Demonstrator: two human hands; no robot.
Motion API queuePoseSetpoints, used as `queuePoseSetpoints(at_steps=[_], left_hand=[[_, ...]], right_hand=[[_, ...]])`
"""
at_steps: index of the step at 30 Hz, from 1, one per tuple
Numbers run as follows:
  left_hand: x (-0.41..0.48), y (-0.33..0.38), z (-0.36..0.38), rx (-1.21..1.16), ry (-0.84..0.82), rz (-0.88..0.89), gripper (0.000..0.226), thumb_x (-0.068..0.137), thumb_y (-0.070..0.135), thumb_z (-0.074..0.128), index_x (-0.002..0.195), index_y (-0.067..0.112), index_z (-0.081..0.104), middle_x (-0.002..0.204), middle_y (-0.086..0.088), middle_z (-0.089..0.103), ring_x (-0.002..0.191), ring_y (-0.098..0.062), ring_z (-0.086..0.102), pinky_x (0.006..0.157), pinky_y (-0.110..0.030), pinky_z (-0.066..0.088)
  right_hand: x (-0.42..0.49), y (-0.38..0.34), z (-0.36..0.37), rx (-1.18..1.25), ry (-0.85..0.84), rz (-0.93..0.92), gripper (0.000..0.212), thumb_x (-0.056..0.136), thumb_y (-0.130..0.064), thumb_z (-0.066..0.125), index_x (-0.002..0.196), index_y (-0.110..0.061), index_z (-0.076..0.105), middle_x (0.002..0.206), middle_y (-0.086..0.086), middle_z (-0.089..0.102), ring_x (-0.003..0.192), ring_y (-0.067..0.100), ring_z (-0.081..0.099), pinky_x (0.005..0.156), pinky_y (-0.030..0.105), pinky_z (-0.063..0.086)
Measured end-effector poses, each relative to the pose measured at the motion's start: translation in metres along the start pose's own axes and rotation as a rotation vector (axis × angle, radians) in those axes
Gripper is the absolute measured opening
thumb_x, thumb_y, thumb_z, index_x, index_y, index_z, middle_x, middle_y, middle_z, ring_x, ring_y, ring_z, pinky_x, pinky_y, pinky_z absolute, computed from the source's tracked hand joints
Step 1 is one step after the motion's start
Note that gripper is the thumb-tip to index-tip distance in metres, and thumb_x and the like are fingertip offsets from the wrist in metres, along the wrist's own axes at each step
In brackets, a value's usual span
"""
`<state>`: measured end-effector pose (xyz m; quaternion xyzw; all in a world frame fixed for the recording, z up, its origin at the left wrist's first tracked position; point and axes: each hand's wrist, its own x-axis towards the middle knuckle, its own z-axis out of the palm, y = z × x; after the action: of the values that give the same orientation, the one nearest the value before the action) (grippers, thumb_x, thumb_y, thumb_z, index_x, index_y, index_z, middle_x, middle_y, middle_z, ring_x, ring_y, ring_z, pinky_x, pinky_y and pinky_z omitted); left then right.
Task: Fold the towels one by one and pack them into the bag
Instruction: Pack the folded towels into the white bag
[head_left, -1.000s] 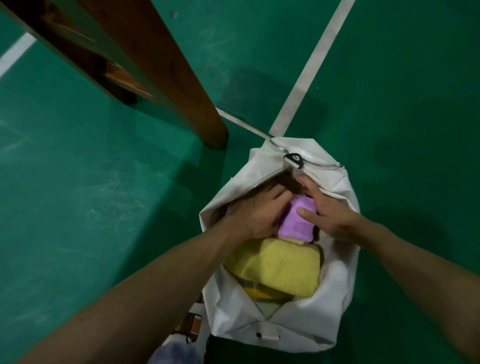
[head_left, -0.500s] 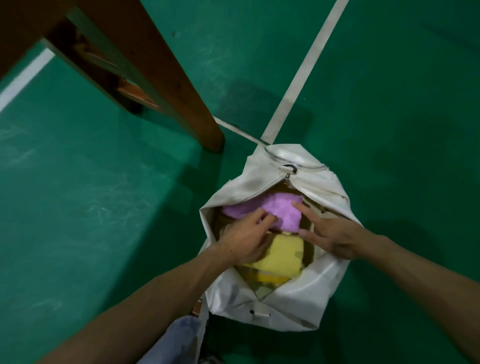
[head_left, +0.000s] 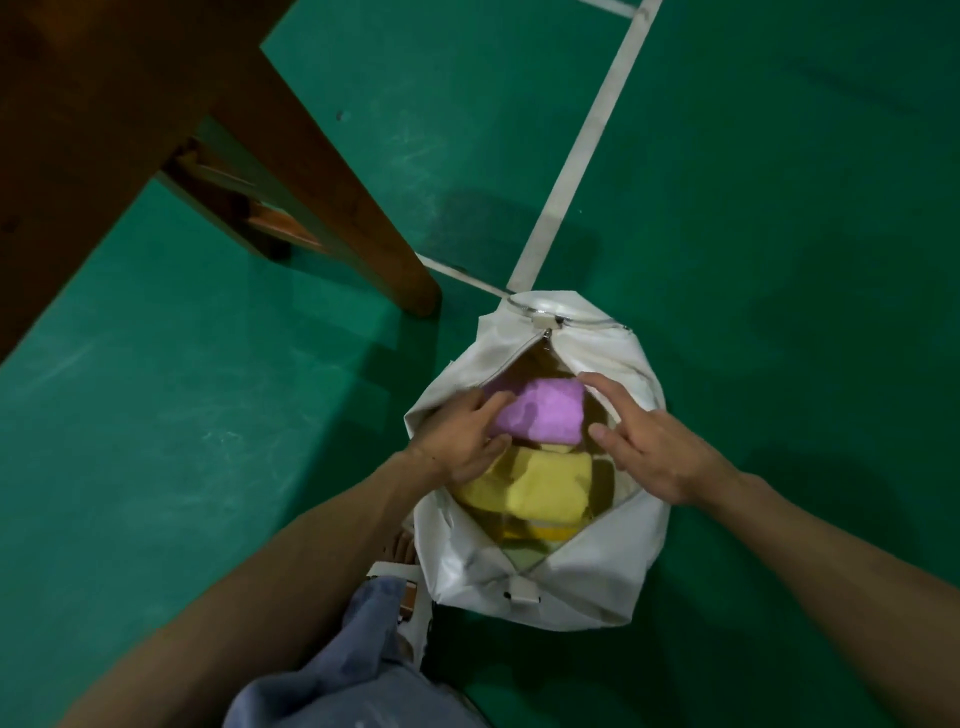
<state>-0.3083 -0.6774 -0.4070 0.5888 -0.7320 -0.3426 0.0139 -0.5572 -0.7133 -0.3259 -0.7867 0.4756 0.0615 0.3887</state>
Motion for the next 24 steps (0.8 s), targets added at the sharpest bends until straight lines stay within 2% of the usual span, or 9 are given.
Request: queuePoseSetpoints(at_steps=[3, 5, 7, 9, 13, 16, 20, 21, 24], left_hand=[[0.008, 0.004, 0.003, -0.009, -0.123, 0.096, 0.056, 0.096, 0.041, 0.045, 0.147, 0.023, 0.03, 0.131, -0.014, 0.044, 0.117, -0.032, 0.046, 0.096, -0.039, 0.042], [0.013, 0.001, 0.007, 0.068, -0.067, 0.123, 0.052, 0.096, 0.043, 0.041, 0.144, 0.024, 0.03, 0.127, -0.012, 0.044, 0.111, -0.032, 0.047, 0.091, -0.042, 0.045], [0.011, 0.002, 0.006, 0.017, -0.037, 0.093, 0.052, 0.095, 0.045, 0.039, 0.141, 0.024, 0.031, 0.127, -0.011, 0.046, 0.107, -0.032, 0.052, 0.086, -0.042, 0.048], [0.002, 0.004, 0.004, -0.1, -0.125, 0.129, 0.049, 0.097, 0.039, 0.042, 0.141, 0.021, 0.03, 0.123, -0.014, 0.055, 0.101, -0.033, 0.058, 0.081, -0.038, 0.049], [-0.021, 0.002, 0.001, -0.074, -0.205, 0.193, 0.049, 0.1, 0.035, 0.043, 0.144, 0.017, 0.031, 0.105, -0.02, 0.065, 0.094, -0.035, 0.06, 0.072, -0.032, 0.04], [-0.03, 0.001, 0.003, -0.043, -0.243, 0.205, 0.056, 0.099, 0.041, 0.038, 0.148, 0.016, 0.03, 0.103, -0.021, 0.066, 0.095, -0.036, 0.06, 0.077, -0.035, 0.043], [-0.037, 0.006, 0.008, -0.036, -0.352, 0.21, 0.07, 0.09, 0.056, 0.024, 0.153, 0.027, 0.015, 0.075, -0.008, 0.058, 0.082, -0.033, 0.059, 0.076, -0.037, 0.046], [-0.039, 0.005, 0.011, -0.032, -0.375, 0.218, 0.07, 0.089, 0.058, 0.022, 0.153, 0.031, 0.01, 0.076, -0.009, 0.061, 0.082, -0.032, 0.06, 0.078, -0.037, 0.047], [-0.043, 0.006, 0.017, 0.014, -0.484, 0.183, 0.062, 0.096, 0.061, 0.02, 0.15, 0.044, -0.005, 0.098, -0.017, 0.068, 0.092, -0.033, 0.061, 0.086, -0.038, 0.047]], right_hand=[[0.003, 0.001, 0.002, -0.075, 0.009, -0.01, 0.058, 0.097, -0.056, 0.028, 0.149, -0.046, 0.006, 0.07, -0.004, 0.061, 0.065, 0.017, 0.059, 0.068, 0.032, 0.042], [0.007, 0.005, 0.003, -0.08, 0.021, -0.034, 0.059, 0.094, -0.06, 0.026, 0.148, -0.047, 0.006, 0.071, 0.0, 0.065, 0.063, 0.016, 0.06, 0.065, 0.031, 0.042], [0.009, 0.01, 0.005, -0.053, 0.041, -0.064, 0.056, 0.095, -0.063, 0.023, 0.146, -0.05, 0.006, 0.074, 0.0, 0.068, 0.065, 0.017, 0.062, 0.066, 0.031, 0.044], [0.01, 0.012, 0.01, -0.041, 0.07, -0.089, 0.055, 0.095, -0.067, 0.021, 0.145, -0.051, 0.006, 0.08, -0.003, 0.07, 0.071, 0.017, 0.063, 0.069, 0.032, 0.045], [0.012, 0.013, 0.023, -0.068, 0.093, -0.12, 0.065, 0.087, -0.077, 0.012, 0.146, -0.049, 0.008, 0.083, -0.005, 0.068, 0.074, 0.019, 0.063, 0.072, 0.034, 0.049], [0.011, 0.015, 0.033, -0.086, 0.076, -0.107, 0.066, 0.085, -0.081, 0.007, 0.144, -0.054, 0.005, 0.082, 0.001, 0.067, 0.076, 0.027, 0.063, 0.075, 0.039, 0.049], [0.004, 0.008, 0.042, -0.111, 0.071, -0.121, 0.062, 0.089, -0.073, 0.011, 0.146, -0.051, 0.008, 0.081, -0.006, 0.068, 0.075, 0.025, 0.063, 0.074, 0.04, 0.05], [0.001, 0.007, 0.044, -0.135, 0.069, -0.126, 0.063, 0.089, -0.073, 0.009, 0.146, -0.049, 0.008, 0.079, -0.006, 0.067, 0.072, 0.023, 0.062, 0.073, 0.04, 0.05], [-0.002, 0.007, 0.051, -0.235, 0.094, -0.152, 0.066, 0.091, -0.074, 0.003, 0.15, -0.046, 0.007, 0.07, -0.003, 0.065, 0.063, 0.021, 0.06, 0.066, 0.041, 0.052]])
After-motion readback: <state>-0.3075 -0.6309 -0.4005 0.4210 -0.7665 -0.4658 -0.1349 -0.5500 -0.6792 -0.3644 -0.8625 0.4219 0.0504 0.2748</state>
